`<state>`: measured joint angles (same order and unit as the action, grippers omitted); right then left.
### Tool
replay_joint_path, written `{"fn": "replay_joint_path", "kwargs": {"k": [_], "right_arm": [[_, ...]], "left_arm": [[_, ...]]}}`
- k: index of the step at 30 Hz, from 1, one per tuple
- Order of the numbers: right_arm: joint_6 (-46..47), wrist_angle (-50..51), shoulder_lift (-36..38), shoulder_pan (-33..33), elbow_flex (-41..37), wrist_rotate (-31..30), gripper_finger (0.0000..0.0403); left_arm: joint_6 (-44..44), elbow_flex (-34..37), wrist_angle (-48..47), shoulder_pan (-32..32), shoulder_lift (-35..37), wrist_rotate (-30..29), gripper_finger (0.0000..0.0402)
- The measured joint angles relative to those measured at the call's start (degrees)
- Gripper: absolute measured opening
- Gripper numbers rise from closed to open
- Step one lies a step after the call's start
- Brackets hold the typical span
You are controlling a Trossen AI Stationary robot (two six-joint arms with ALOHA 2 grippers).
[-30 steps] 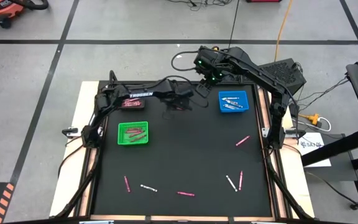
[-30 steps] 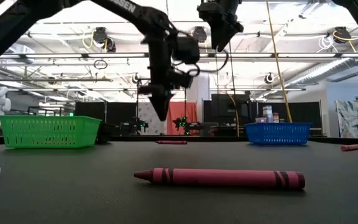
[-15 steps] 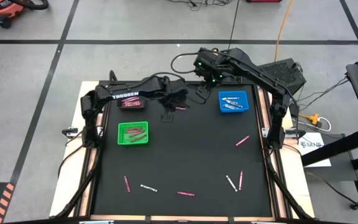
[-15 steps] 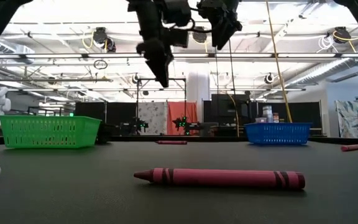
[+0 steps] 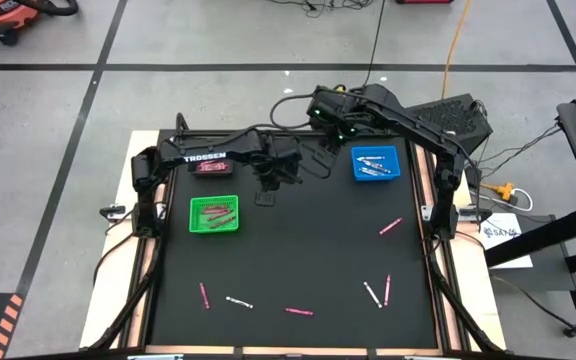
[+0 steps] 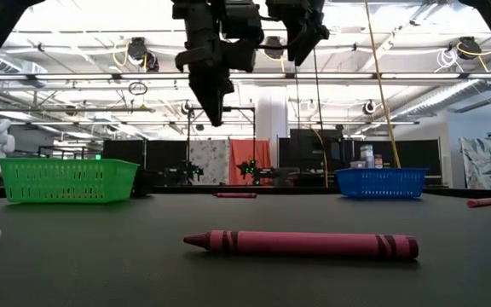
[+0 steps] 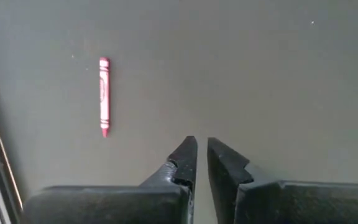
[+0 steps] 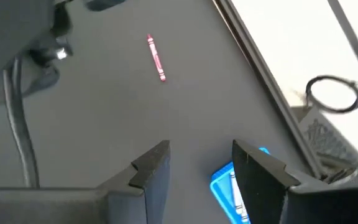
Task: Sort crayons
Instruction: Put the red crayon into the green bin
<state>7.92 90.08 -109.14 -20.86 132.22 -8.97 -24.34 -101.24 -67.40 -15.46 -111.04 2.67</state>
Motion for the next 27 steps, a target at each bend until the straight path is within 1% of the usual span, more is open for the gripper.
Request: {"fn": "replay_joint_path", "kwargs": {"k": [2, 6, 8, 11, 13, 16, 19, 23, 25, 27], "right_arm": [[-3.1, 0.0, 0.0, 0.0, 0.0, 0.0, 0.0157], [-8.9, 0.0, 0.0, -0.7, 0.0, -0.7, 0.0157], [-7.5, 0.0, 0.0, -1.5, 0.0, -2.5, 0.0157], [-5.3, -0.1, 0.2, -2.0, 0.0, -7.7, 0.0157], [-3.8, -0.1, 0.2, -2.0, 0.0, -10.0, 0.0157], [-1.6, -0.1, 0.2, -2.0, 0.0, -10.3, 0.0157], [-1.1, -0.1, 0.2, -2.0, 0.0, -10.3, 0.0157], [-1.7, -0.1, 0.2, -2.0, 0.0, -10.4, 0.0157], [-2.4, -0.1, 0.2, -2.0, 0.0, -10.4, 0.0157], [-3.2, -0.1, 0.2, -2.2, 0.0, -10.4, 0.0157]], "left_arm": [[0.0, 0.0, -0.7, 0.0, 0.2, 0.1, 0.0031], [0.0, 0.0, -6.8, 0.3, 0.3, 0.2, 0.0031], [0.6, 0.0, -8.8, 0.2, 0.3, 1.6, 0.0031], [1.0, 0.0, -8.6, -0.6, 0.3, 4.1, 0.0031], [0.0, 0.0, -8.5, -1.2, 0.3, 4.4, 0.0031], [-1.3, 0.7, -7.0, -1.5, 0.3, 4.4, 0.0032], [-3.3, 1.6, -6.9, -1.5, 0.3, 4.2, 0.0043], [-3.1, 2.2, -6.0, -1.6, 0.3, 1.6, 0.0061], [-2.1, 2.3, -5.9, -1.6, 0.3, 1.7, 0.0062], [-1.6, 2.3, -5.2, -1.4, 0.3, 3.3, 0.0063]]}}
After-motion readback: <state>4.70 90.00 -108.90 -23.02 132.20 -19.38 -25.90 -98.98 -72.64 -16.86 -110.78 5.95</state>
